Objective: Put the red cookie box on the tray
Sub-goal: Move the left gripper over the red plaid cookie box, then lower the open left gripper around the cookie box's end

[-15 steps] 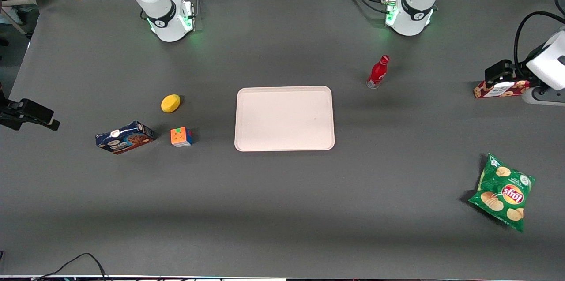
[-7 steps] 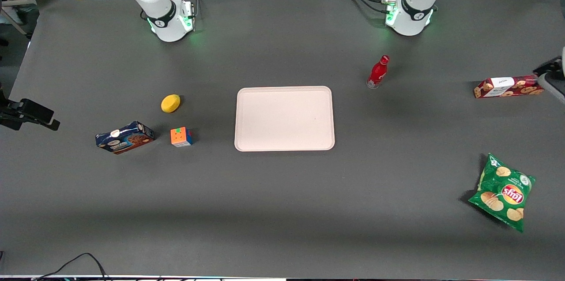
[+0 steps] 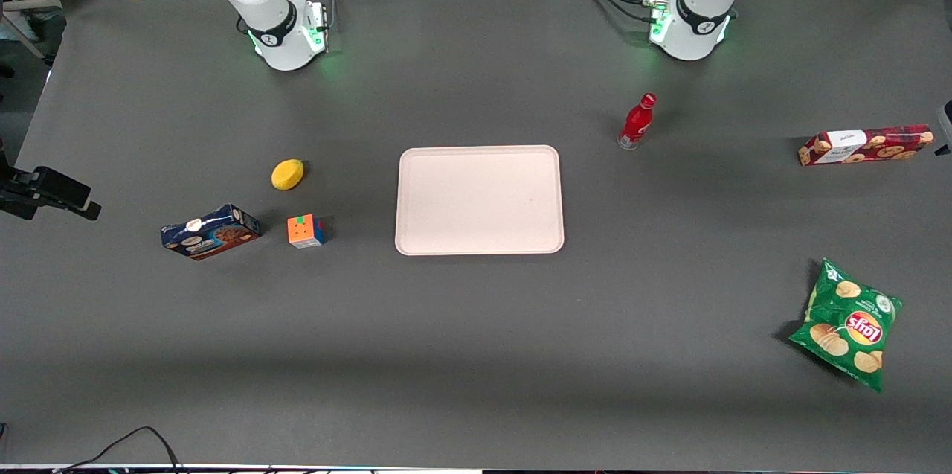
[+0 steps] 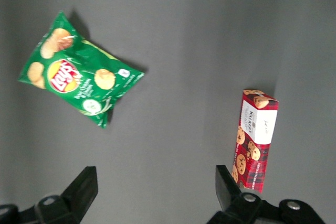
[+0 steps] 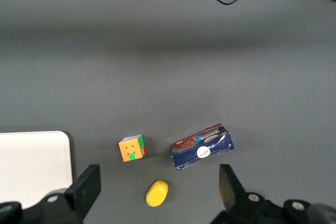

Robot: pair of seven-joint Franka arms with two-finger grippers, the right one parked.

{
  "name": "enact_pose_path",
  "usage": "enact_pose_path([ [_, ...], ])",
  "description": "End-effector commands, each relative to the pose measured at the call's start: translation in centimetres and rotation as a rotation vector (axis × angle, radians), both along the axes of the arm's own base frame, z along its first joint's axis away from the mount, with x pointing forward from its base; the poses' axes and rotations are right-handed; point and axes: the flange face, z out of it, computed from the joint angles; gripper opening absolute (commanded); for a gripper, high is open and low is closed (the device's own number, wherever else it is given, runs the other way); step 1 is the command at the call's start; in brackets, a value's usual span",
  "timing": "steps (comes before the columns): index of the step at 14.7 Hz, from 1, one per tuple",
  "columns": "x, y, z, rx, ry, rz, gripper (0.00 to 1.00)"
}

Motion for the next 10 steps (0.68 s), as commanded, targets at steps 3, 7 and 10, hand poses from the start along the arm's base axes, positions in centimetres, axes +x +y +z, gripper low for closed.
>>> enact_pose_path([
  [3,-2.8,4.1,-2.0,-0.037,0.006,-0.036,1.00],
  [7,-4.7,6.9,-3.4,-0.057,0.025,-0.048,1.00],
  [10,-7.8,9.4,-5.6,-0.085,0.062,-0.011,1.00],
])
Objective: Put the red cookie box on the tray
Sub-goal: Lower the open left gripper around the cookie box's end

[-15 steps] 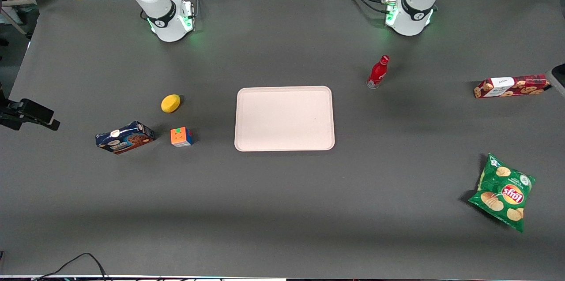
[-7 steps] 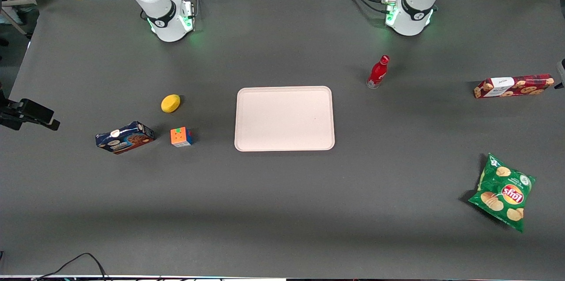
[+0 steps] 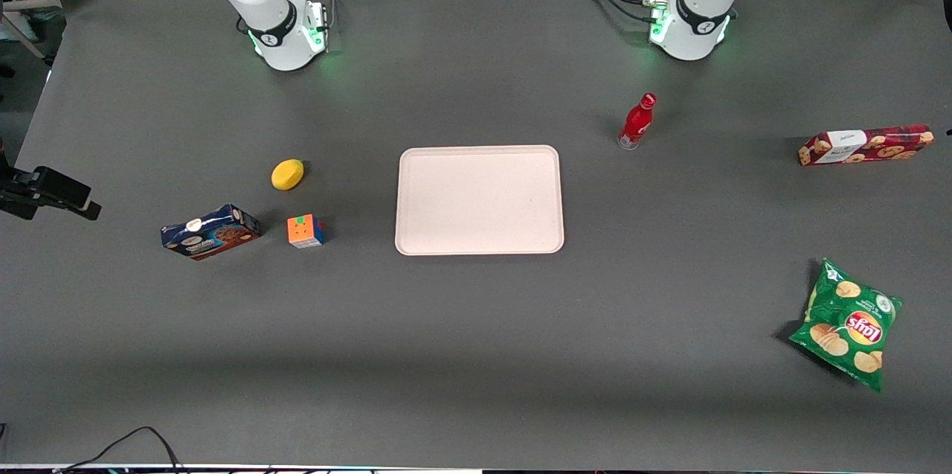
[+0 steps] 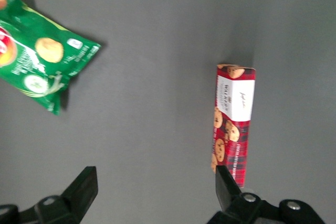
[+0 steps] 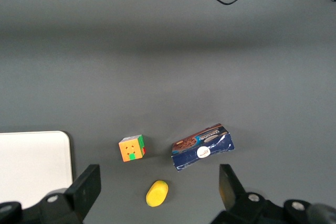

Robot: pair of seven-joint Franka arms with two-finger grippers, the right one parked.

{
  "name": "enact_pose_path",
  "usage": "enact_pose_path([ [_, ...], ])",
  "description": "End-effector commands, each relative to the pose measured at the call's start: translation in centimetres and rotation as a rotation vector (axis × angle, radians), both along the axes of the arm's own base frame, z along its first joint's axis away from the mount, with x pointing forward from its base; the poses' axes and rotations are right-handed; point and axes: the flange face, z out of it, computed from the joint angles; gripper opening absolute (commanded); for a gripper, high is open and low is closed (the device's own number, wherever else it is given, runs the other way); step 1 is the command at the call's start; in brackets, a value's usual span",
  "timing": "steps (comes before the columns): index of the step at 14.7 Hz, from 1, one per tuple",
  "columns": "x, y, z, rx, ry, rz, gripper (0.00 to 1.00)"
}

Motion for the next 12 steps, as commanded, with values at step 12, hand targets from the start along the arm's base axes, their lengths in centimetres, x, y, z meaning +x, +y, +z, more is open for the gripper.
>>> enact_pose_path([
  [12,-13.8,5.8,-8.7,-0.092,-0.074,-0.109,1.00],
])
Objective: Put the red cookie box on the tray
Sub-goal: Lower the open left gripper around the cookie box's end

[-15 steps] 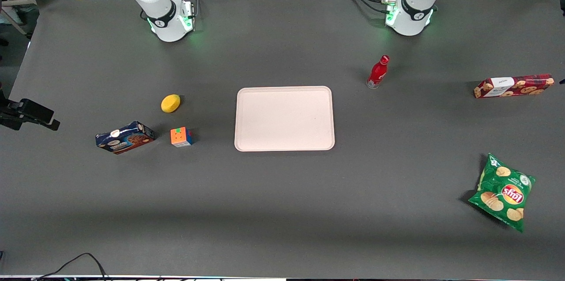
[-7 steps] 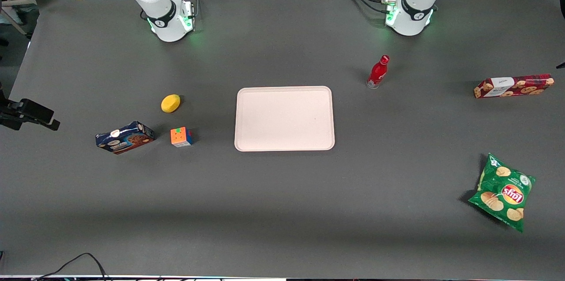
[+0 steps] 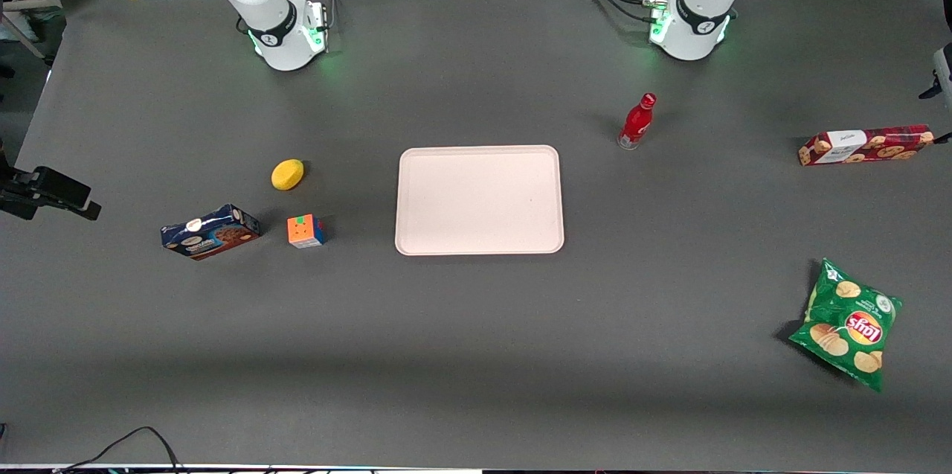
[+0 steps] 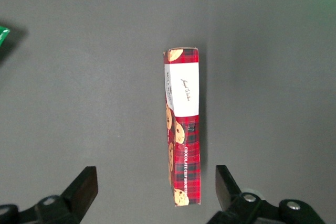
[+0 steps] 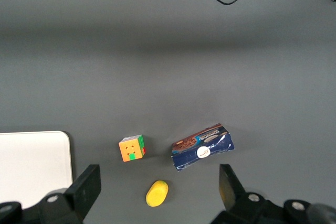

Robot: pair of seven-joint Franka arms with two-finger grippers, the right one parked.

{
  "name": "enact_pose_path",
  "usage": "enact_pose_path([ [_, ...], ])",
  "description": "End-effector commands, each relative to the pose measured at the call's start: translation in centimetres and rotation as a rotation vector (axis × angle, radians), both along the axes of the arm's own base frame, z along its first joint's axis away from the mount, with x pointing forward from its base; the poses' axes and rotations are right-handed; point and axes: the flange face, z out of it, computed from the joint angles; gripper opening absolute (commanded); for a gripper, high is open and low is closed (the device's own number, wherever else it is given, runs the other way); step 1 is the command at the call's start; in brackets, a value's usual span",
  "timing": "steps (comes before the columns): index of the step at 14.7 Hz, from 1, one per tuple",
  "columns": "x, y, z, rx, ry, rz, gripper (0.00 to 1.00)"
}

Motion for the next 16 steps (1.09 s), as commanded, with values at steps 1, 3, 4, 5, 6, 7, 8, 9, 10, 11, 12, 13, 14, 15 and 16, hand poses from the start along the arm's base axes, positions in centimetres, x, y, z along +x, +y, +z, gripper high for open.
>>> enact_pose_path([
  [1,-2.9,0.9,-2.1,-0.024,-0.071,-0.066,1.00],
  [3,-3.7,2.2,-3.1,-0.020,-0.070,-0.038,1.00],
  [4,-4.1,2.3,-4.1,-0.022,-0.068,-0.033,1.00],
  [5,-4.9,2.8,-4.8,-0.015,-0.075,-0.023,1.00],
  [6,-6.0,3.2,-5.4,-0.018,-0.078,0.001,1.00],
  [7,-6.7,3.0,-6.6,-0.034,-0.072,0.020,1.00],
  [8,-7.6,3.2,-7.6,-0.043,-0.068,0.044,1.00],
  [9,-8.3,3.3,-8.3,-0.043,-0.066,0.055,1.00],
  [10,-8.7,3.2,-9.0,-0.048,-0.061,0.064,1.00],
  [11,-9.3,3.4,-9.5,-0.052,-0.055,0.075,1.00],
  [12,-9.4,3.7,-10.0,-0.048,-0.053,0.075,1.00],
  [13,-9.3,3.9,-10.3,-0.037,-0.064,0.064,1.00],
  [14,-9.2,3.9,-10.9,-0.045,-0.070,0.072,1.00],
  [15,-9.0,3.8,-11.7,-0.054,-0.072,0.073,1.00],
  [16,-8.8,3.8,-12.4,-0.052,-0.078,0.068,1.00],
])
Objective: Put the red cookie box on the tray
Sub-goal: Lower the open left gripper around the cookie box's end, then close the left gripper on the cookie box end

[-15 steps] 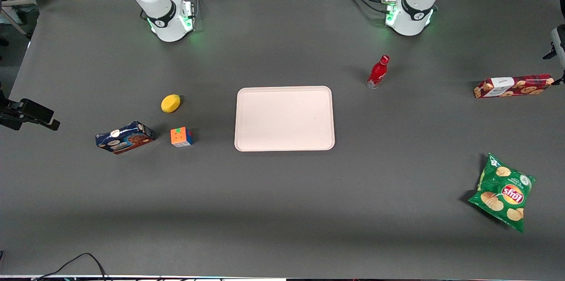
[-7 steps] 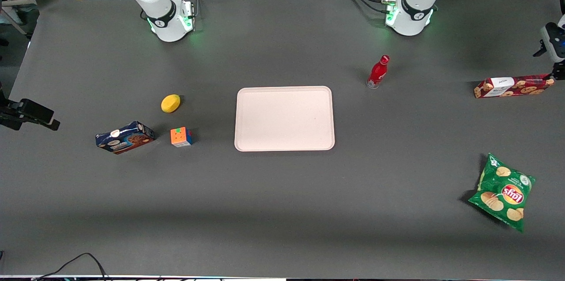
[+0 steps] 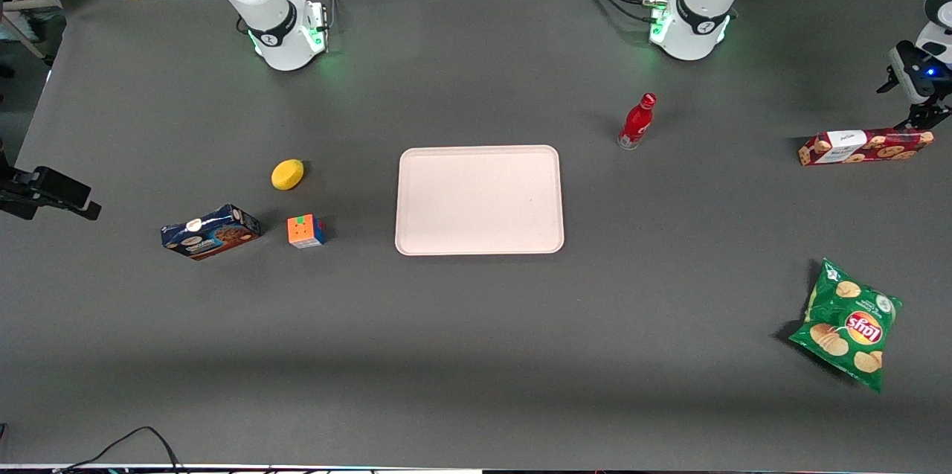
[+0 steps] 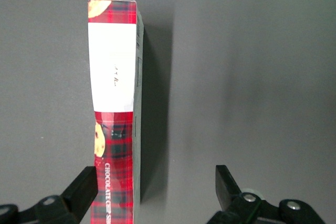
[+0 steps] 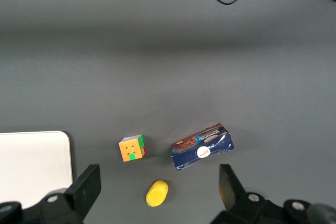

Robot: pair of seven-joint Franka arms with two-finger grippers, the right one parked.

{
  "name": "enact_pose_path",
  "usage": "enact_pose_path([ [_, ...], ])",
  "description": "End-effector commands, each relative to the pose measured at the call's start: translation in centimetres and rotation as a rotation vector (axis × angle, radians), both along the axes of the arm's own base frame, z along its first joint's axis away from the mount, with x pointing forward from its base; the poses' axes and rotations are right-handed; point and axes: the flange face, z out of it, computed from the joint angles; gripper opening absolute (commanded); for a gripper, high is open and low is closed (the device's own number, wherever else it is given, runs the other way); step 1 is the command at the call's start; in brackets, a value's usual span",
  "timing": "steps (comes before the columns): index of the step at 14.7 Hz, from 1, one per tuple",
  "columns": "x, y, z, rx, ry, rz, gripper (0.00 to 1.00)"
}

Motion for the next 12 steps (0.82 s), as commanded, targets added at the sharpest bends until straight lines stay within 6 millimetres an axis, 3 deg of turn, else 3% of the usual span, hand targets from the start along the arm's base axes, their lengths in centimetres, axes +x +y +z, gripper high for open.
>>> enact_pose_path([
  [1,0.3,0.1,-2.1,-0.003,-0.032,-0.007,1.00],
  [3,-0.1,0.1,-3.2,-0.021,-0.018,0.005,1.00],
  [7,0.0,0.0,-3.5,-0.024,-0.019,-0.002,1.00],
  [10,2.2,-0.9,-1.9,-0.011,-0.051,-0.032,1.00],
  [12,2.6,-0.8,-1.6,-0.019,-0.069,-0.010,1.00],
])
